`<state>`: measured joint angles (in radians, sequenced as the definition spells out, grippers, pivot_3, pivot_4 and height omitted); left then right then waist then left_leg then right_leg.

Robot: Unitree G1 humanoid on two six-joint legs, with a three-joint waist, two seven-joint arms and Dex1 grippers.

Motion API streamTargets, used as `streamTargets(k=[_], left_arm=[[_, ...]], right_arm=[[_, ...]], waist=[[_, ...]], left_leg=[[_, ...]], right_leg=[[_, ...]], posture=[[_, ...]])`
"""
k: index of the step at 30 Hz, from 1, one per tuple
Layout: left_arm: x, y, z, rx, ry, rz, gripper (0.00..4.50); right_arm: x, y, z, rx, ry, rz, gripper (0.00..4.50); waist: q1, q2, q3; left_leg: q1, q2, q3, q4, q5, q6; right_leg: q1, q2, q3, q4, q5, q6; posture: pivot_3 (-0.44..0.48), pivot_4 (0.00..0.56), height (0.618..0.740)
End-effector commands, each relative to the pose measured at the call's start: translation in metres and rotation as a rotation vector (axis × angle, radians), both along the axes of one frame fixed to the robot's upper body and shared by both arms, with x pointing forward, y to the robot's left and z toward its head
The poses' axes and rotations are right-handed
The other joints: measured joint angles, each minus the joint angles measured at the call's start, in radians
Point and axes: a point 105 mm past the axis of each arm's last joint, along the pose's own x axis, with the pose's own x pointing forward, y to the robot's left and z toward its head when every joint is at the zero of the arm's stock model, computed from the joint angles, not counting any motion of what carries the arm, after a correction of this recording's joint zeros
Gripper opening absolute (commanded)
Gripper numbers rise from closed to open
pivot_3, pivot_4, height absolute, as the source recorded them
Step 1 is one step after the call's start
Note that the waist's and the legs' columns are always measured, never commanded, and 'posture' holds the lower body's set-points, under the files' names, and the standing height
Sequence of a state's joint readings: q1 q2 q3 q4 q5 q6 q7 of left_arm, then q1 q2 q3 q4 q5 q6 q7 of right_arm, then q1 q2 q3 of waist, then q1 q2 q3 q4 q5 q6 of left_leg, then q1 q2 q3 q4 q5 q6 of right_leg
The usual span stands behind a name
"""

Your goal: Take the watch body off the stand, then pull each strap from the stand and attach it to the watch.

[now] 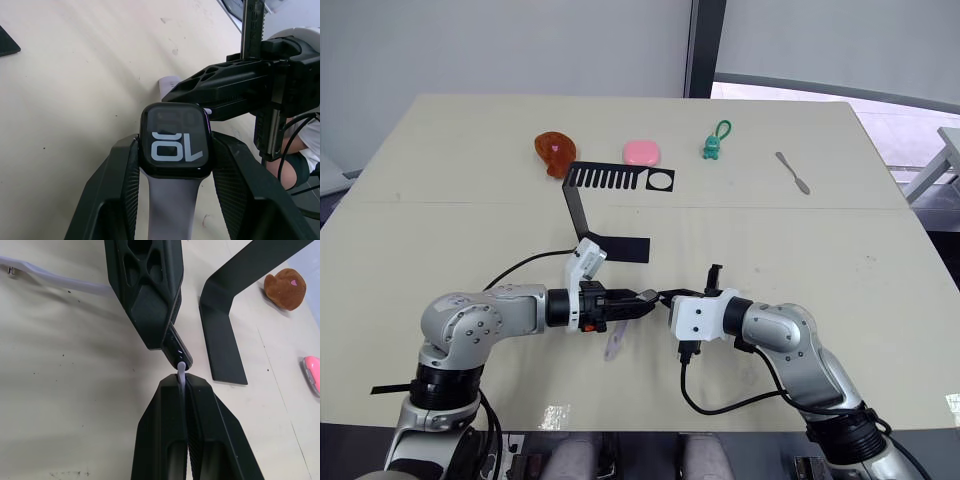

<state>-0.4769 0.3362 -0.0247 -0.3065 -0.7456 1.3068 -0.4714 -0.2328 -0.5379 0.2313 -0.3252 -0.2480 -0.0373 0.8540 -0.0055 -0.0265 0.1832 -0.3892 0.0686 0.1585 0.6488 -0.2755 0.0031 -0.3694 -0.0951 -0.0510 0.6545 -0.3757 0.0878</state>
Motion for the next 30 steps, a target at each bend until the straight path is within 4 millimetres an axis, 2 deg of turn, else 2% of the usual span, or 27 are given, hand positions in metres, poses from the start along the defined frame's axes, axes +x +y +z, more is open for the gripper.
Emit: streamTargets(k=[1,30], left_arm=[[-0.0092,-0.0192,0.0073,-0.018,-0.029,-0.082,1.60],[-0.0084,-0.0192,0.0063,-0.017,-0.028,-0.084,1.60]], right_arm=[[-0.0233,0.0367,0.0290,0.088,-0.098,0.181,0.00],[-0.0212,0.0415,0.0223,0.079,-0.076,0.198,0.00]], waist=[[0.000,0.000,0.000],[0.000,0.000,0.000]], left_leg=[[0.000,0.000,0.000,0.000,0.000,0.000],[0.000,0.000,0.000,0.000,0.000,0.000]], right_leg=[[0.000,0.000,0.000,0.000,0.000,0.000],[0.000,0.000,0.000,0.000,0.000,0.000]], posture=[[0.000,0.150,0.740],[0.000,0.150,0.740]])
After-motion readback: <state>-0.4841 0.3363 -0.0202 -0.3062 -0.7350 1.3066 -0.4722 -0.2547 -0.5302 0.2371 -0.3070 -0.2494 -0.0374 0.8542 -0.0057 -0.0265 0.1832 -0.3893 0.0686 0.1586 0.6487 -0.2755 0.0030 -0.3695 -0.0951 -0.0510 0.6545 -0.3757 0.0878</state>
